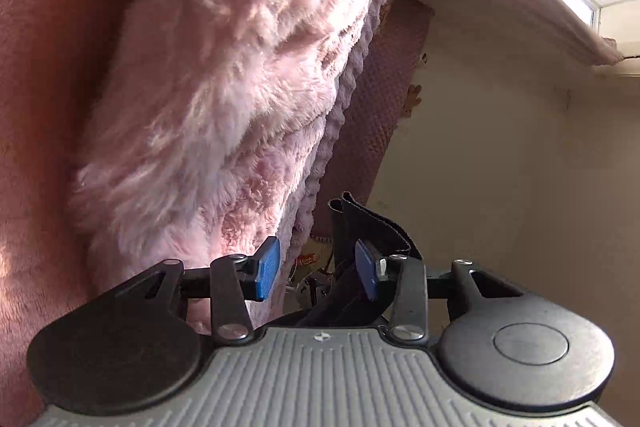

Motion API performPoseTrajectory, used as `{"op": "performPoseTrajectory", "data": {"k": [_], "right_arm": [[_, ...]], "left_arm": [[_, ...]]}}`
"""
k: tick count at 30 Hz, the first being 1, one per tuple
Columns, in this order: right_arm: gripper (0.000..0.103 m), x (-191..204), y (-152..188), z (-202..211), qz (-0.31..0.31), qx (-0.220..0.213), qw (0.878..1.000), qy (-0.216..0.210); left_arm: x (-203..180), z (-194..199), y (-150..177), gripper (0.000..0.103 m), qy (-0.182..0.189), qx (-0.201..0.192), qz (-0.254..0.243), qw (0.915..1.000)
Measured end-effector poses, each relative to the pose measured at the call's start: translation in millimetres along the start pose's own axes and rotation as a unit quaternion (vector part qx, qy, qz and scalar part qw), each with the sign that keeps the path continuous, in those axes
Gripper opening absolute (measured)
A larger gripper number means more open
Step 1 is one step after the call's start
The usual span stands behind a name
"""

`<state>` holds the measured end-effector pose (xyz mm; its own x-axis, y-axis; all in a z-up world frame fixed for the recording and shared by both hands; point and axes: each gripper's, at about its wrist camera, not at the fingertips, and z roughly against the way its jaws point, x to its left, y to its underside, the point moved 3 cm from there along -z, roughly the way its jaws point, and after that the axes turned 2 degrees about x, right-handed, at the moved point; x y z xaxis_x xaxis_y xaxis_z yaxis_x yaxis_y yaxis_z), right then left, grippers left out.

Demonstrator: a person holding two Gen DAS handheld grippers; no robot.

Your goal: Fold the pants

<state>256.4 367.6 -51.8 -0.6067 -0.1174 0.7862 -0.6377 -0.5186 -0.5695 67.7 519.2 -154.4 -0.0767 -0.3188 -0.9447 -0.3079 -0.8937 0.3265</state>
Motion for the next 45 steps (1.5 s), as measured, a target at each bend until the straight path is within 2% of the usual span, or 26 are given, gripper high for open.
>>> {"op": "performPoseTrajectory", "data": {"k": [5, 8, 9, 10, 12, 15, 17, 18, 19, 22, 24, 31, 36, 38, 40, 45], "right_arm": [[0.006, -16.1, 5.5, -29.7, 0.011, 0.057, 0.997, 0.052], [0.016, -24.8, 6.2, -36.3, 0.012, 0.073, 0.992, 0.099], [0.031, -26.2, 4.7, -36.5, 0.015, 0.070, 0.991, 0.117], [0.035, -26.3, 2.7, -34.9, 0.019, 0.061, 0.990, 0.129], [0.036, -22.9, -4.1, -28.0, 0.022, 0.037, 0.989, 0.142], [0.036, -12.6, -13.3, -20.3, 0.040, 0.013, 0.988, 0.149], [0.026, -1.2, -17.9, -18.5, 0.067, 0.014, 0.986, 0.151], [0.013, 0.9, -19.1, -19.1, 0.072, 0.019, 0.986, 0.152], [0.000, 3.9, -20.2, -19.7, 0.076, 0.026, 0.985, 0.150], [0.000, 15.1, -22.0, -16.9, 0.084, 0.012, 0.987, 0.136], [0.000, 25.3, -22.4, -12.9, 0.082, 0.001, 0.991, 0.101], [0.000, 65.7, -20.4, 9.0, 0.065, -0.030, 0.997, 0.000], [0.000, 72.6, -22.7, 9.5, 0.042, -0.022, 0.997, -0.064], [0.000, 69.4, -24.5, -1.0, 0.045, -0.007, 0.997, -0.069], [0.000, 56.9, -24.9, -14.1, 0.037, 0.011, 0.998, -0.057], [0.000, -2.5, -16.4, -45.7, -0.010, 0.057, 0.998, 0.008]], "left_arm": [[14.5, 18.4, -13.5, 0.046, 0.008, -0.041, 0.053, 0.9977], [14.8, 24.9, -18.0, 0.046, -0.005, -0.059, 0.055, 0.9968], [12.0, 26.5, -19.6, 0.046, -0.015, -0.066, 0.046, 0.9966], [9.0, 27.4, -20.3, 0.046, -0.025, -0.073, 0.035, 0.9964], [3.3, 28.4, -21.7, 0.046, -0.040, -0.083, 0.019, 0.9956], [-2.3, 35.7, -23.5, 0.046, -0.056, -0.104, 0.010, 0.9930], [-5.7, 43.4, -25.0, 0.046, -0.065, -0.118, 0.006, 0.9908], [-9.2, 49.6, -26.9, 0.046, -0.070, -0.120, 0.002, 0.9903], [-14.3, 53.6, -28.1, 0.046, -0.078, -0.125, -0.010, 0.9891], [-32.9, 56.3, -27.2, 0.046, -0.106, -0.133, -0.063, 0.9833], [-39.9, 55.1, -26.6, 0.047, -0.112, -0.130, -0.083, 0.9816], [-33.1, 56.1, -28.7, 0.047, -0.085, -0.111, -0.068, 0.9879], [-29.9, 65.0, -26.9, 0.047, -0.077, -0.105, -0.062, 0.9895], [-28.9, 67.9, -25.5, 0.047, -0.080, -0.106, -0.061, 0.9893], [-22.0, 79.6, -16.0, 0.047, -0.082, -0.103, -0.063, 0.9893], [-23.6, 66.4, -25.2, 0.047, -0.083, -0.103, -0.061, 0.9893]]}}
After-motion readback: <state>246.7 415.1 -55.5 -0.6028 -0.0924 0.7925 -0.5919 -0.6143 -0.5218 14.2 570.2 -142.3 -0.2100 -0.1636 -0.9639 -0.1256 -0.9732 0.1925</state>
